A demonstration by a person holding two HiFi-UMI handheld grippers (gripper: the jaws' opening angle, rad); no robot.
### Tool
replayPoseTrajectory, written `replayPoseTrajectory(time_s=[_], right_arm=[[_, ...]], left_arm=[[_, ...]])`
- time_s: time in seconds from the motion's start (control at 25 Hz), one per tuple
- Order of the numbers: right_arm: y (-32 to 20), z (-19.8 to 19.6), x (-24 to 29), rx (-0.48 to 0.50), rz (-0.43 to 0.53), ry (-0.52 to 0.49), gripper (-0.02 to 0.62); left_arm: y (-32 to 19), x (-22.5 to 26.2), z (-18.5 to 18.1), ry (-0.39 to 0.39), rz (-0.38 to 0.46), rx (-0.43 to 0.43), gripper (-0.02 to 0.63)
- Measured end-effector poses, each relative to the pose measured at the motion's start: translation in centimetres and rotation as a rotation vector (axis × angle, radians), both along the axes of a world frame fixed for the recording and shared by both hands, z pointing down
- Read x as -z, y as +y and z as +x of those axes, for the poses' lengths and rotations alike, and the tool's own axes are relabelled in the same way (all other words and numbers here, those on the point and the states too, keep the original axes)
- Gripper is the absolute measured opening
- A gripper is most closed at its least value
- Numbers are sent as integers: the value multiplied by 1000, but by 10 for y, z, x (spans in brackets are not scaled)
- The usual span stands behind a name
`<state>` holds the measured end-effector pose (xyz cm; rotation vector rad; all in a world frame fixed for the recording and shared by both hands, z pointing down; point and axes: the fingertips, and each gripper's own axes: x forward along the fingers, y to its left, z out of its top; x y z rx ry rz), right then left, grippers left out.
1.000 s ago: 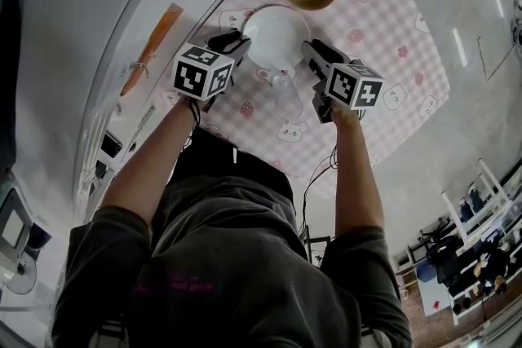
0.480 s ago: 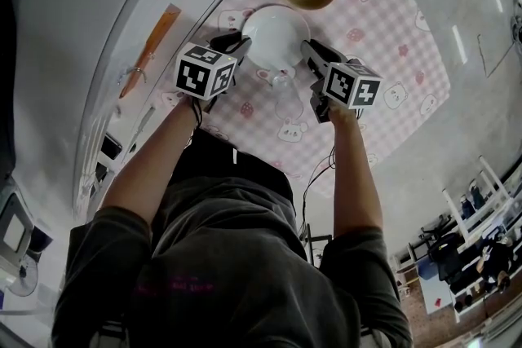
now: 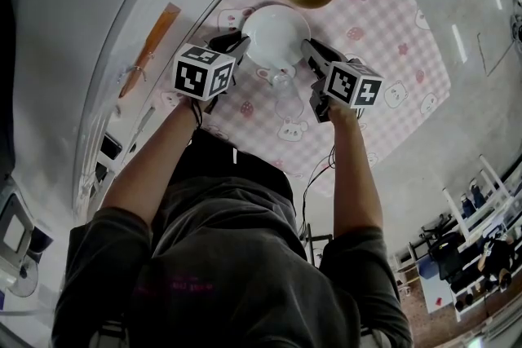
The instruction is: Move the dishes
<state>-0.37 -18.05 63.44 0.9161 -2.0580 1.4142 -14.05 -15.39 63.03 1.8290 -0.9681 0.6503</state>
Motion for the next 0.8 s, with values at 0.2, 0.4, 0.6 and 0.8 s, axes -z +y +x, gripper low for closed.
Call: replayPoseTrajectory(time_s=[0.2, 0.4, 0.6, 0.8], right_arm=[[-1, -3, 8, -3, 18, -17, 44], [-1, -10, 19, 21, 46, -24, 44], [-5, -17, 36, 38, 81, -34, 44], [-12, -22, 53, 54, 125, -34, 44]], left_arm=[[-3, 9, -4, -4, 35, 22, 61], [-4, 19, -11, -7, 61, 49, 61], [-5, 37, -18, -2, 100, 87, 61], [-9, 54, -22, 17, 133, 112, 60]])
